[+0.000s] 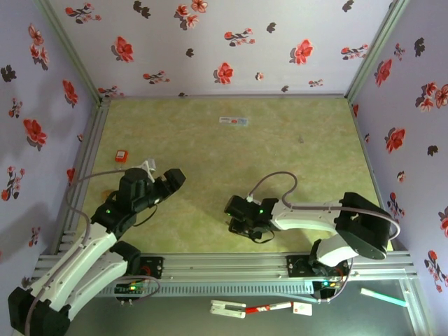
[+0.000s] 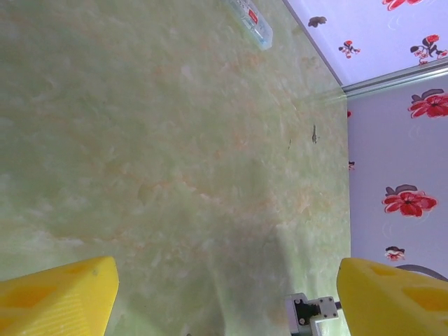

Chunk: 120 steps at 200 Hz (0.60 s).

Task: Unlock with the key

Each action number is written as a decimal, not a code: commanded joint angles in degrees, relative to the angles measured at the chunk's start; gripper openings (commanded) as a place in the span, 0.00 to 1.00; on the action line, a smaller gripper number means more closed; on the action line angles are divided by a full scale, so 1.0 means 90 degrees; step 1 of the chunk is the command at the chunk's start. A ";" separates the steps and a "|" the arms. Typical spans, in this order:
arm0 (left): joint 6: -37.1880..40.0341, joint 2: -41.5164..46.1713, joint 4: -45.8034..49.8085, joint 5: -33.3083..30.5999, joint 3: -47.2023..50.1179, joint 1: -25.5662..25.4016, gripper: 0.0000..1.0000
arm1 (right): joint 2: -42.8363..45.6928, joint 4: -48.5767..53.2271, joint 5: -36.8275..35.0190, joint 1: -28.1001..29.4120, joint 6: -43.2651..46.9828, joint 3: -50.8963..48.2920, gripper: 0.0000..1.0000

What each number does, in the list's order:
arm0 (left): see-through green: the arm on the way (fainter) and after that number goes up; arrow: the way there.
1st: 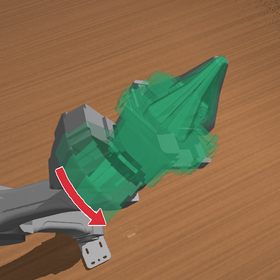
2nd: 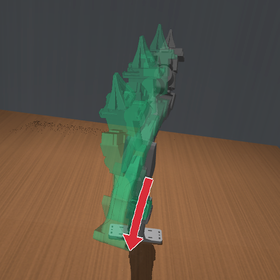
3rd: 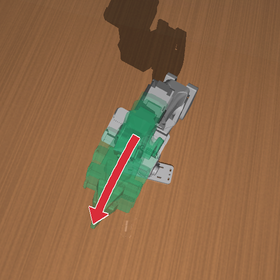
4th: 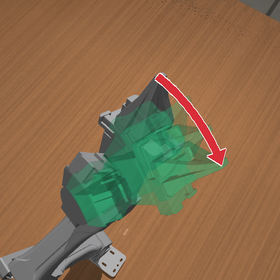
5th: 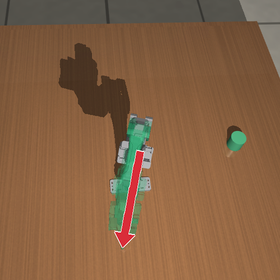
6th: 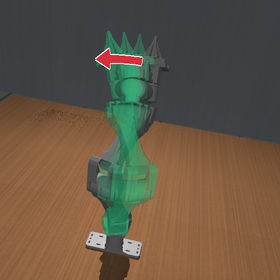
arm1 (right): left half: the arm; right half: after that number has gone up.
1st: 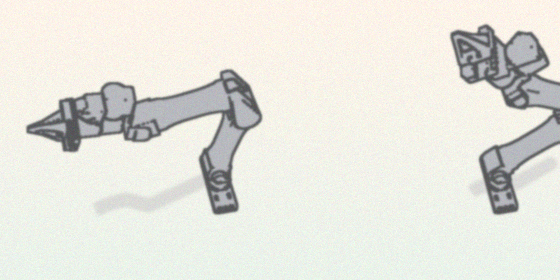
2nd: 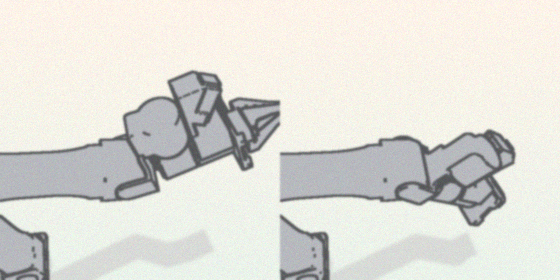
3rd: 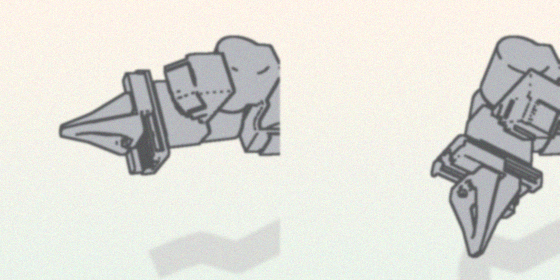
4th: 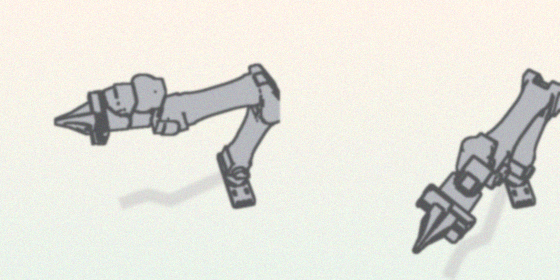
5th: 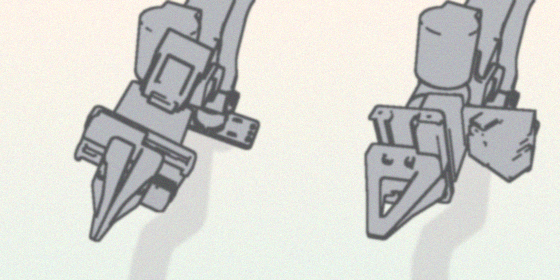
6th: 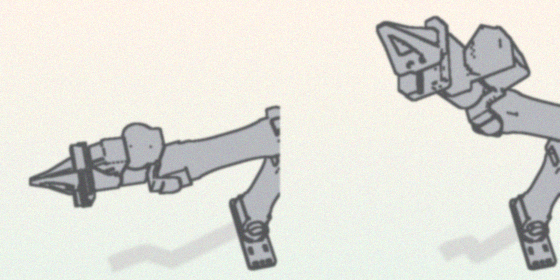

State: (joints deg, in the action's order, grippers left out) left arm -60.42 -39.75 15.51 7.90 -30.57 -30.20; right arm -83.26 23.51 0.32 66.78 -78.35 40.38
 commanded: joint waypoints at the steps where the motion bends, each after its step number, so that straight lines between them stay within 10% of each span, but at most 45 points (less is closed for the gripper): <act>1: 0.0104 0.0107 0.0081 -0.0048 0.0146 0.0054 0.82 | -0.0215 -0.0020 0.0035 0.0237 -0.0385 0.0262 0.41; 120: -0.0073 0.0299 -0.0305 0.0272 0.0696 0.0113 0.82 | -0.1227 0.1146 -0.0023 0.0134 -0.0420 0.0916 0.23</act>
State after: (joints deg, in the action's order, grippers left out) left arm -60.73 -38.11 14.59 9.26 -25.43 -29.76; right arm -92.12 30.20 0.64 68.86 -81.12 49.39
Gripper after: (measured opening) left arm 0.820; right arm 0.244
